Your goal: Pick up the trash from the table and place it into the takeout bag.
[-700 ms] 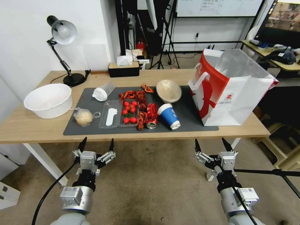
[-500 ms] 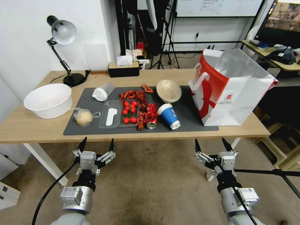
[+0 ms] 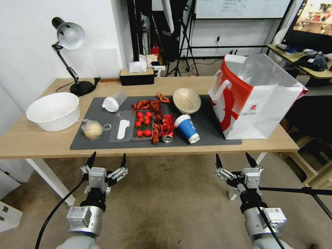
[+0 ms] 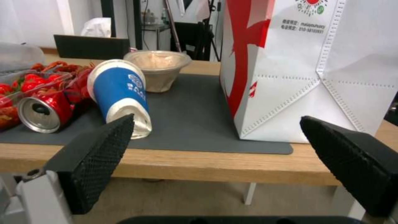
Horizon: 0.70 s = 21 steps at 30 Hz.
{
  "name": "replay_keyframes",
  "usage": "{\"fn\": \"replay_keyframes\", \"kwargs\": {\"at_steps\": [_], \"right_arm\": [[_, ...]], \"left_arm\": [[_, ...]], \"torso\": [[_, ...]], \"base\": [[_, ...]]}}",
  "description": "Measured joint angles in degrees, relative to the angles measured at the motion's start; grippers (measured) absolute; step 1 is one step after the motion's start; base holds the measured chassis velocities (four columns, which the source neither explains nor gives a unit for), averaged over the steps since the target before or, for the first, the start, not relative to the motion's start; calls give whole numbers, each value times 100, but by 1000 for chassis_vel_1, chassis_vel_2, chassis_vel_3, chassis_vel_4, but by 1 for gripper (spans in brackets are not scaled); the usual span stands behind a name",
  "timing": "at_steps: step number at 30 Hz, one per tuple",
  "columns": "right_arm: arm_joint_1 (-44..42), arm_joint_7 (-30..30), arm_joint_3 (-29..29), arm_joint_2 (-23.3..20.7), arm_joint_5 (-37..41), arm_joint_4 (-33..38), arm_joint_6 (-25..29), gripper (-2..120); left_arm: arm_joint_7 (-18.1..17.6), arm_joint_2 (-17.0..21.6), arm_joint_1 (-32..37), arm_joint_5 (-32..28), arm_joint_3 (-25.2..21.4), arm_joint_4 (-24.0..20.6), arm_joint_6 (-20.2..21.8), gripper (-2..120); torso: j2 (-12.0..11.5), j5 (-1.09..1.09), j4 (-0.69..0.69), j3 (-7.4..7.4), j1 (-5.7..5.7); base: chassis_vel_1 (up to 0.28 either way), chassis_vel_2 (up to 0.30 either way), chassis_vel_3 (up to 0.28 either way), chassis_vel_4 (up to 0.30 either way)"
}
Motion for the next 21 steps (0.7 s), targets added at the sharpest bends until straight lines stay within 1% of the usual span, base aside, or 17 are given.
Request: {"fn": "replay_keyframes", "kwargs": {"at_steps": [16,17,18,19,20,21], "right_arm": [[48,30,-2,-9,47,0,-69,100],[163,98,-7,-33,147,9,-224,100],[228,100,-11,-35,148,15,-211,100],[228,100,-11,-35,148,15,-211,100],[309,130,-8,-45,187,13,-281,100],[289,111,-15,-37,165,12,-238,100]], "left_arm": [[1,-1,-11,-14,-18,-8,51,100],[4,-1,-25,-33,-39,-19,113,100],[5,-2,-35,-49,-56,-31,159,100],[5,-2,-35,-49,-56,-31,159,100],[4,3,-36,-50,-57,-32,155,100],[4,-2,-28,-48,-48,-32,133,100]], "torso": [[0,0,-1,0,0],[0,0,-2,0,0],[0,0,3,0,0],[0,0,3,0,0],[0,1,-2,0,1],[0,2,-2,1,0]], "base": [[0,0,0,0],[0,0,0,0],[0,0,0,0],[0,0,0,0],[0,0,0,0],[0,0,0,0]]}}
